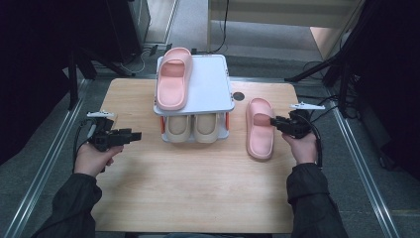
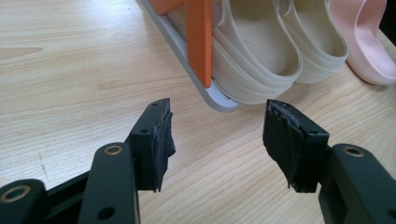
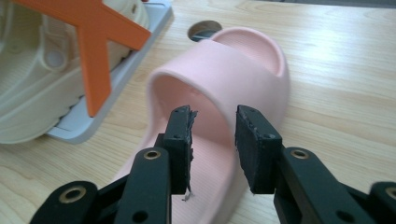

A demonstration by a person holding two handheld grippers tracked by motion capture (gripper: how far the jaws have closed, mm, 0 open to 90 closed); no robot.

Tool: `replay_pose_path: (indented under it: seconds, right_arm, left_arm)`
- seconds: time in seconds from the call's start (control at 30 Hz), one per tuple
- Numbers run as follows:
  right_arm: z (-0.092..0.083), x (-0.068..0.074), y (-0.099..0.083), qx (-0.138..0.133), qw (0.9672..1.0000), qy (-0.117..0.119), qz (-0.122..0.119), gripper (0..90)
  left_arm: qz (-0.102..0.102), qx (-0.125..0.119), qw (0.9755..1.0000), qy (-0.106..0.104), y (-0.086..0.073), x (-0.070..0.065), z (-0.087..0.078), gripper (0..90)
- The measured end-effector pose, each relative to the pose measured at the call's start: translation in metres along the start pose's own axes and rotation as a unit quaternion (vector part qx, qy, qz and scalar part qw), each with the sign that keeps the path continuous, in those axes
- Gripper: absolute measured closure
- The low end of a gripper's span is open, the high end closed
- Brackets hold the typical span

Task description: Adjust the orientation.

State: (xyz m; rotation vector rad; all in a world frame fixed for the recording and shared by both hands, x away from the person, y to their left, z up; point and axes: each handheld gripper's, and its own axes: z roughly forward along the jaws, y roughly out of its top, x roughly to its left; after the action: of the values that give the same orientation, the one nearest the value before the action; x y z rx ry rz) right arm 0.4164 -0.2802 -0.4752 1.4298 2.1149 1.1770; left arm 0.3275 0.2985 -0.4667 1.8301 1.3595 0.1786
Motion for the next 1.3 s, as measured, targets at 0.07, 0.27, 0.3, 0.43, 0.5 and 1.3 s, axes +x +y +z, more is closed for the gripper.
replay_pose_path:
  seconds: [0.07,0.27,0.3,0.43,0.5,1.3]
  right_arm:
    - [-0.001,-0.004,-0.002,0.000,1.0000,-0.007,0.006,64.9]
    - [0.004,-0.013,-0.007,0.009,0.9997,-0.014,0.016,58.8]
    - [0.006,-0.013,-0.008,0.011,0.9997,-0.013,0.017,57.9]
    - [0.016,-0.015,-0.010,0.023,0.9993,-0.012,0.027,57.0]
    - [0.022,-0.016,-0.012,0.031,0.9990,-0.012,0.030,57.0]
    - [0.048,-0.020,-0.011,0.047,0.9957,-0.056,0.058,73.1]
  left_arm:
    - [-0.001,0.001,1.0000,0.000,0.000,0.000,0.000,42.4]
    - [0.001,0.004,1.0000,-0.002,-0.001,-0.003,0.003,42.4]
    - [0.001,0.003,1.0000,-0.001,-0.002,-0.003,0.003,42.4]
    - [0.000,0.004,1.0000,0.000,-0.005,-0.004,0.002,42.4]
    - [-0.003,0.002,1.0000,0.000,-0.007,-0.003,0.001,42.4]
    - [-0.028,-0.008,0.9994,0.020,-0.019,0.011,-0.015,42.2]
